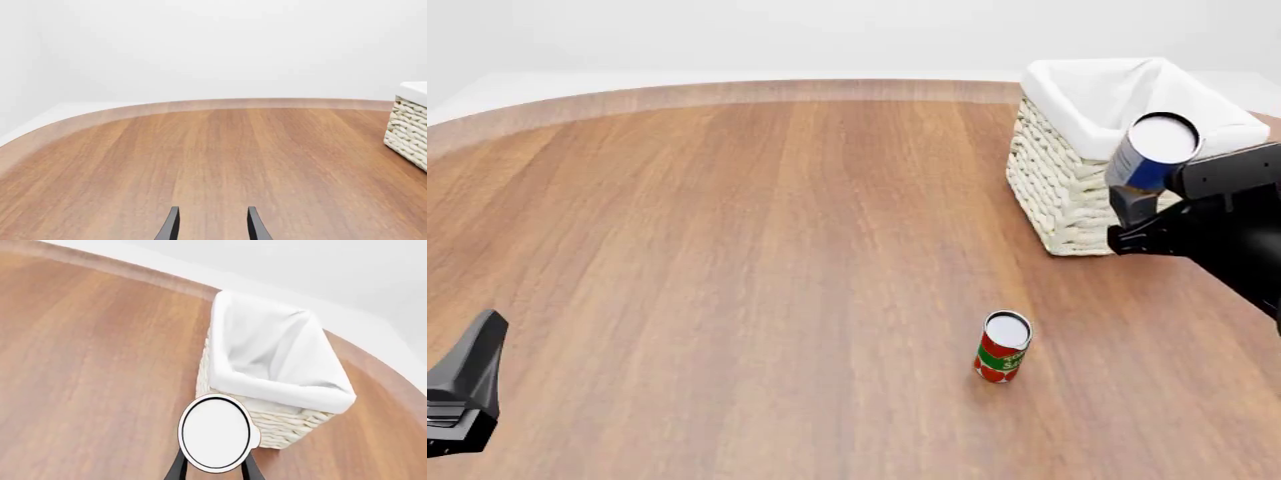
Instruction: Pick up the alphabet soup and the cream cheese box, and put them in the basket.
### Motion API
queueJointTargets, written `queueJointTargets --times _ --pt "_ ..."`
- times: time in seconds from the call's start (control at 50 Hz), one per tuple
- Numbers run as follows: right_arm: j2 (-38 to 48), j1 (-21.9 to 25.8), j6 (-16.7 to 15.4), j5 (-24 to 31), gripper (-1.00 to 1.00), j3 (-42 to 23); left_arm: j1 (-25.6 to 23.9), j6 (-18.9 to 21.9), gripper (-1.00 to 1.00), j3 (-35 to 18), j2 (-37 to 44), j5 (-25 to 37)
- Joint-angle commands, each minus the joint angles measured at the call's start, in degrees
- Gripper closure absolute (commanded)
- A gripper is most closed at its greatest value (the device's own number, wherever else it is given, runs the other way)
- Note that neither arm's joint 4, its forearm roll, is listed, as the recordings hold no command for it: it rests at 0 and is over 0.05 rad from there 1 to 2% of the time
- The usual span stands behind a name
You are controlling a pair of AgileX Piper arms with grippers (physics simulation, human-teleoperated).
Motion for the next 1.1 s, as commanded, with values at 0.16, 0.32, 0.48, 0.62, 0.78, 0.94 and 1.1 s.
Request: queueJointTargets --times 0.16,0.32,0.48,0.62,0.78,0.94,1.1 --pt "1.23 -1.25 -0.39 -0.31 1.0 -6.18 0.0 0.0 -1.0 0.0 0.0 0.0" --pt "3.58 -1.69 -0.64 0.13 1.0 -10.6 0.0 0.0 -1.0 0.0 0.0 0.0" --pt "7.53 -2.65 -0.47 -0.89 1.0 -14.36 0.0 0.0 -1.0 0.0 0.0 0.0" --pt "10.44 -3.23 -0.55 -0.56 1.0 -18.24 0.0 0.0 -1.0 0.0 0.0 0.0" --pt "15.12 -4.28 -1.08 -0.59 1.0 -23.12 0.0 0.0 -1.0 0.0 0.0 0.0" --pt "19.27 -4.75 -0.8 0.79 1.0 -28.78 0.0 0.0 -1.0 0.0 0.0 0.0" --pt "23.41 -5.37 -1.1 3.07 1.0 -34.53 0.0 0.0 -1.0 0.0 0.0 0.0"
